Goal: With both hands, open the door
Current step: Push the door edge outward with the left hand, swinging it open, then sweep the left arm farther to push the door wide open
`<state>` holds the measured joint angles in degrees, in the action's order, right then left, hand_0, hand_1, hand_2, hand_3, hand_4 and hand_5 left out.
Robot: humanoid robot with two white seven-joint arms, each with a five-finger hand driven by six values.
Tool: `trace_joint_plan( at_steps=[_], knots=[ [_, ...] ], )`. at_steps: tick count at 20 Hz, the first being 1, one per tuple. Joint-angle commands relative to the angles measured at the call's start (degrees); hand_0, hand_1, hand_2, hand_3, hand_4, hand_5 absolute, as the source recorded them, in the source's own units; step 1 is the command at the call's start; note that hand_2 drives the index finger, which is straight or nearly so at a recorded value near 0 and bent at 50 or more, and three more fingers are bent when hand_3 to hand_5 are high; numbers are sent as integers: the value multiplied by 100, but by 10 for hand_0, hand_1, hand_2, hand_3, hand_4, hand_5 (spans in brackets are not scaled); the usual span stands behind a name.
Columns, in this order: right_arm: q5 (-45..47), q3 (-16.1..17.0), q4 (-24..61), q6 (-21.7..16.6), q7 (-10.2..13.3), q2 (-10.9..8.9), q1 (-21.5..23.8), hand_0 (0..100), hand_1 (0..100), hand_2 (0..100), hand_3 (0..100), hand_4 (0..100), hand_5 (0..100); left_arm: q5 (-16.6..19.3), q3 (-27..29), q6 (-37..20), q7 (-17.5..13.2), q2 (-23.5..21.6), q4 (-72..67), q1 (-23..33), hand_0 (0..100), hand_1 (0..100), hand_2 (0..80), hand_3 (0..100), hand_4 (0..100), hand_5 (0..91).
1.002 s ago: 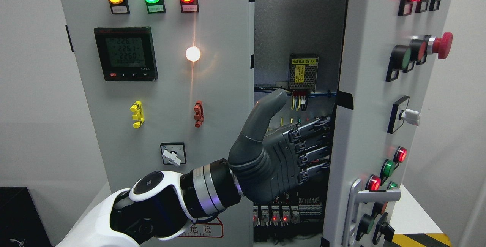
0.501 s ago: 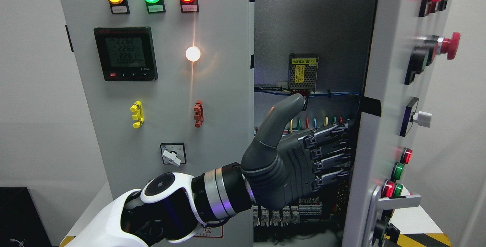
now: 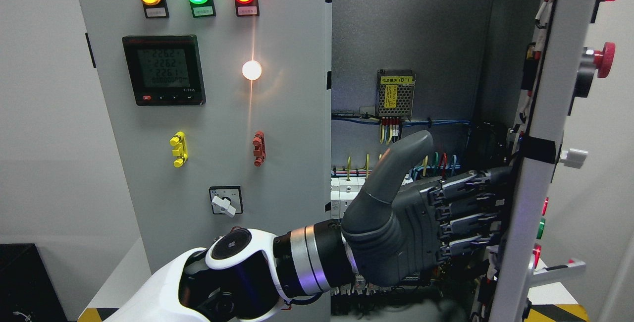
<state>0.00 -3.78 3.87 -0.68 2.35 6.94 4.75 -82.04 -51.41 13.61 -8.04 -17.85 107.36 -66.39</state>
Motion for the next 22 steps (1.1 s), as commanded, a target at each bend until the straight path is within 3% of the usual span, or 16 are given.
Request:
trace_joint_plan(
  at_steps=[1,6,22],
  knots=[
    [141,0,0,-2,2,0,0,193,0,0,0,0,0,30,-194,1,31,562,-171,-40,0,0,0,0,0,0],
    [141,0,0,-2,2,0,0,193,0,0,0,0,0,56,-211,10,40,1001,-523,-155,0,0,0,0,0,0],
    [141,0,0,-2,-6,0,0,193,0,0,0,0,0,601,-510,19,40,2074,-1182,-488,0,0,0,0,0,0]
  ],
)
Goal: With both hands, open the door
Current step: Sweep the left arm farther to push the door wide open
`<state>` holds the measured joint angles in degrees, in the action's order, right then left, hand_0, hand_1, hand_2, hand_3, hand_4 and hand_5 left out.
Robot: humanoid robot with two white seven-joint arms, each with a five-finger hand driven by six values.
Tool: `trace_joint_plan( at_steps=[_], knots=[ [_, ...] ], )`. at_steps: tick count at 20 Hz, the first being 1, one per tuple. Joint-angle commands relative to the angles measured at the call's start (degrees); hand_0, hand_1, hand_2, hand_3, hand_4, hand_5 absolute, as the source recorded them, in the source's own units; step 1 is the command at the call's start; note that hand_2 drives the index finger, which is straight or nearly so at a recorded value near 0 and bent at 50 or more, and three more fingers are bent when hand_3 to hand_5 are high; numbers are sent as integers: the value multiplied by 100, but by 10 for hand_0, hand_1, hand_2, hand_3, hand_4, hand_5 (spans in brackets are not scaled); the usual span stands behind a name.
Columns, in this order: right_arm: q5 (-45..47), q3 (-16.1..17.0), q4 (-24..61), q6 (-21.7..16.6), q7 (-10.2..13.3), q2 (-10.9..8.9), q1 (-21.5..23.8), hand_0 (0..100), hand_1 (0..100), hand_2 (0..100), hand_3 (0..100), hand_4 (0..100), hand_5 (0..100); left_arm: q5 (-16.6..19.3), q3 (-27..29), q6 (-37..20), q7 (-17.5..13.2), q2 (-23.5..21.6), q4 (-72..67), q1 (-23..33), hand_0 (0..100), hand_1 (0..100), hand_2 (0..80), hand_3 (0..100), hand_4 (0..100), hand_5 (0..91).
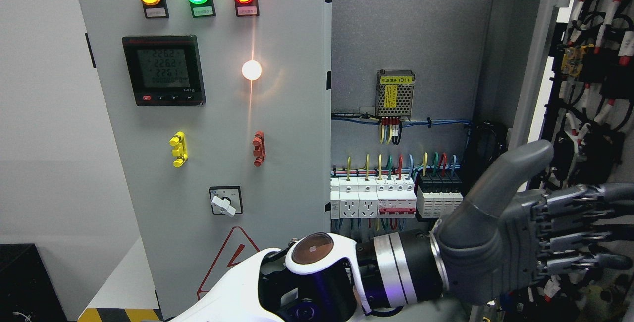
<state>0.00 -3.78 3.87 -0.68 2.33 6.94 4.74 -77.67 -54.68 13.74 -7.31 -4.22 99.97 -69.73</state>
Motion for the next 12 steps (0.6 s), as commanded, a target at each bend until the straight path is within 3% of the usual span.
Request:
trace_joint_plan(
  at_steps=[1,8,12],
  knots=[
    [140,0,0,-2,5,0,0,193,0,0,0,0,0,181,-236,-3,-34,773,-548,-224,0,0,0,0,0,0],
    [140,0,0,-2,5,0,0,193,0,0,0,0,0,295,-289,-3,-34,1335,-1295,-497,0,0,0,0,0,0],
    [140,0,0,-2,5,0,0,193,0,0,0,0,0,401,-411,-12,-34,1389,-1436,-568,0,0,0,0,0,0]
  ],
)
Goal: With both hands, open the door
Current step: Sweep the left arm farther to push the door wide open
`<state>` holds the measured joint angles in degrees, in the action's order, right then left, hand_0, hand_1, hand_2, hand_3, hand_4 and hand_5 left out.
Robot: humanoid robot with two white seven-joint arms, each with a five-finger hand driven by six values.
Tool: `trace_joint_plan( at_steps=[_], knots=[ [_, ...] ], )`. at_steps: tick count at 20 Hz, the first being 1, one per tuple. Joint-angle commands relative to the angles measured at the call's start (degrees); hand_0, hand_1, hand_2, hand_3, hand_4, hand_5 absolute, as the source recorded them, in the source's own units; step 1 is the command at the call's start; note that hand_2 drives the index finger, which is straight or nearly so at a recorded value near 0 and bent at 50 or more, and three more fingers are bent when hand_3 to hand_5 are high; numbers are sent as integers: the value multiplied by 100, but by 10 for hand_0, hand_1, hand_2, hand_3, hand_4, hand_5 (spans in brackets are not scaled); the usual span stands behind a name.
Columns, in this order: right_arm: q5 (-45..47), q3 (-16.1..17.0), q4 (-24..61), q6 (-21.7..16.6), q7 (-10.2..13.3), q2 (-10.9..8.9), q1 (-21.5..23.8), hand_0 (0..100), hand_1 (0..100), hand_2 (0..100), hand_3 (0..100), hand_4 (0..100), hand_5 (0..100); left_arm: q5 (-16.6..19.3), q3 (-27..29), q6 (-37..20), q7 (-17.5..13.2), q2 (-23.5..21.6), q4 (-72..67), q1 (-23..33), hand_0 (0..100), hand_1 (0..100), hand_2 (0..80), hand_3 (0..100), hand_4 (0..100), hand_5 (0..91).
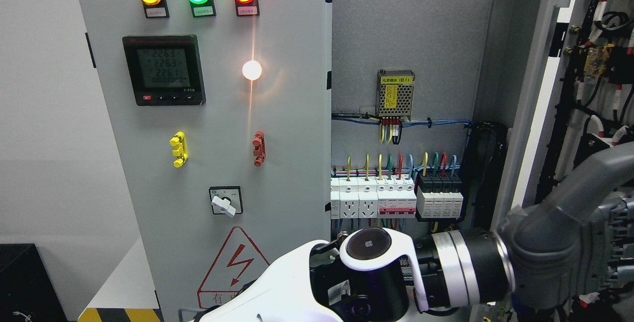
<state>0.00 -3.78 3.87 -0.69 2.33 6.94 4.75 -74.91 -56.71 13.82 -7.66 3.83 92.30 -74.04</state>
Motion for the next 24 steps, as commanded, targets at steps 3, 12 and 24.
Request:
trace_joint_plan(
  at_steps=[3,12,24],
  knots=[
    [141,0,0,-2,5,0,0,193,0,0,0,0,0,126,-270,-46,2,592,-757,-146,0,0,0,0,0,0],
    [141,0,0,-2,5,0,0,193,0,0,0,0,0,134,-376,-90,2,627,-1012,-339,0,0,0,0,0,0],
    [141,0,0,-2,5,0,0,193,0,0,0,0,0,134,-385,-81,10,347,-565,-313,0,0,0,0,0,0]
  ],
)
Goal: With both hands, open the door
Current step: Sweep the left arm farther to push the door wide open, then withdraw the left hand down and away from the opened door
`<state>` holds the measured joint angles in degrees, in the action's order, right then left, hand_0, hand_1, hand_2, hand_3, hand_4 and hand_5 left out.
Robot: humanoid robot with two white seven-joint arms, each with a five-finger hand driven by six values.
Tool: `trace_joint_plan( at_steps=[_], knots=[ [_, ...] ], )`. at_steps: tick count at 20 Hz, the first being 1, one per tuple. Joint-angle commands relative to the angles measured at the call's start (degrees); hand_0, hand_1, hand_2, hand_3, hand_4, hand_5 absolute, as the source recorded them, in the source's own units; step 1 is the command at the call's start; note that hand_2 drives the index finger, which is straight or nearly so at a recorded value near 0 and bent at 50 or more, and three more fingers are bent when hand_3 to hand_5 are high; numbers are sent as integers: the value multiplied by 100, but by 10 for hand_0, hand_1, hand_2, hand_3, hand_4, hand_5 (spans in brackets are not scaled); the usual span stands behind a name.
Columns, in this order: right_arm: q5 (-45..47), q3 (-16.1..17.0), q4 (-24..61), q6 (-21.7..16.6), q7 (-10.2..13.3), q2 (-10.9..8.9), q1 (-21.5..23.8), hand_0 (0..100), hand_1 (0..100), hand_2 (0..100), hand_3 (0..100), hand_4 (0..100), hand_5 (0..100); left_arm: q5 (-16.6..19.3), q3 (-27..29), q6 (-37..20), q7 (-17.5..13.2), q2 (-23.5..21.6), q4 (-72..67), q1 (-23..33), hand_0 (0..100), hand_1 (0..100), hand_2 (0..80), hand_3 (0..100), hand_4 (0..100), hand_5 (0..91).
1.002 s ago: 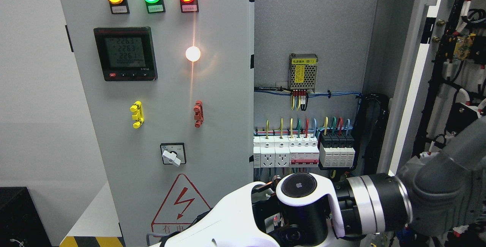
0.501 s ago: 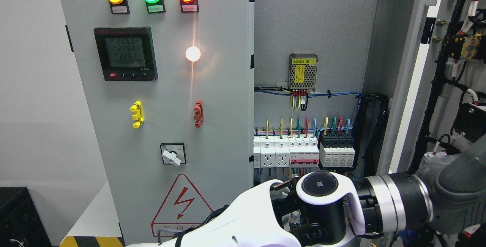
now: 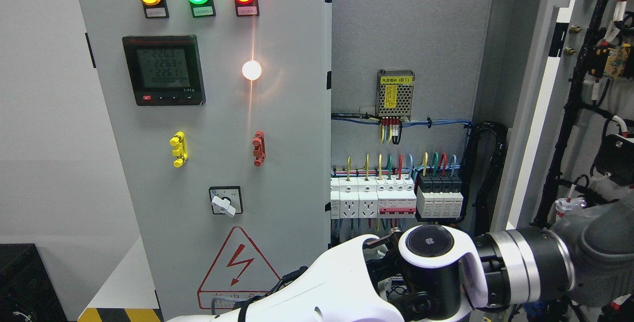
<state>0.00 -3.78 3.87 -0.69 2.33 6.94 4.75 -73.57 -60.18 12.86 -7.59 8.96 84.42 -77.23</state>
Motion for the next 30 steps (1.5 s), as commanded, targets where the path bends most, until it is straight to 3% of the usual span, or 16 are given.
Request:
trace_joint_plan(
  at_steps=[1,9,14,19,23,28,30],
  knots=[
    [141,0,0,-2,5,0,0,193,0,0,0,0,0,0,-29,15,3,-297,372,15,0,0,0,0,0,0],
    [141,0,0,-2,5,0,0,193,0,0,0,0,0,-35,-3,6,3,-1580,1383,278,0,0,0,0,0,0],
    [141,0,0,-2,5,0,0,193,0,0,0,0,0,-61,190,-3,-6,-2730,2516,919,0,0,0,0,0,0],
    [141,0,0,-2,5,0,0,193,0,0,0,0,0,-70,779,-11,-59,-3926,3115,2025,0,0,0,0,0,0],
    [141,0,0,-2,5,0,0,193,0,0,0,0,0,-70,806,-116,-59,-4893,3440,2913,0,0,0,0,0,0],
    [141,0,0,-2,5,0,0,193,0,0,0,0,0,9,806,-688,-59,-5641,3414,4310,0,0,0,0,0,0],
    [141,0,0,-2,5,0,0,193,0,0,0,0,0,253,815,-714,-59,-5843,3345,4925,0,0,0,0,0,0]
  ],
)
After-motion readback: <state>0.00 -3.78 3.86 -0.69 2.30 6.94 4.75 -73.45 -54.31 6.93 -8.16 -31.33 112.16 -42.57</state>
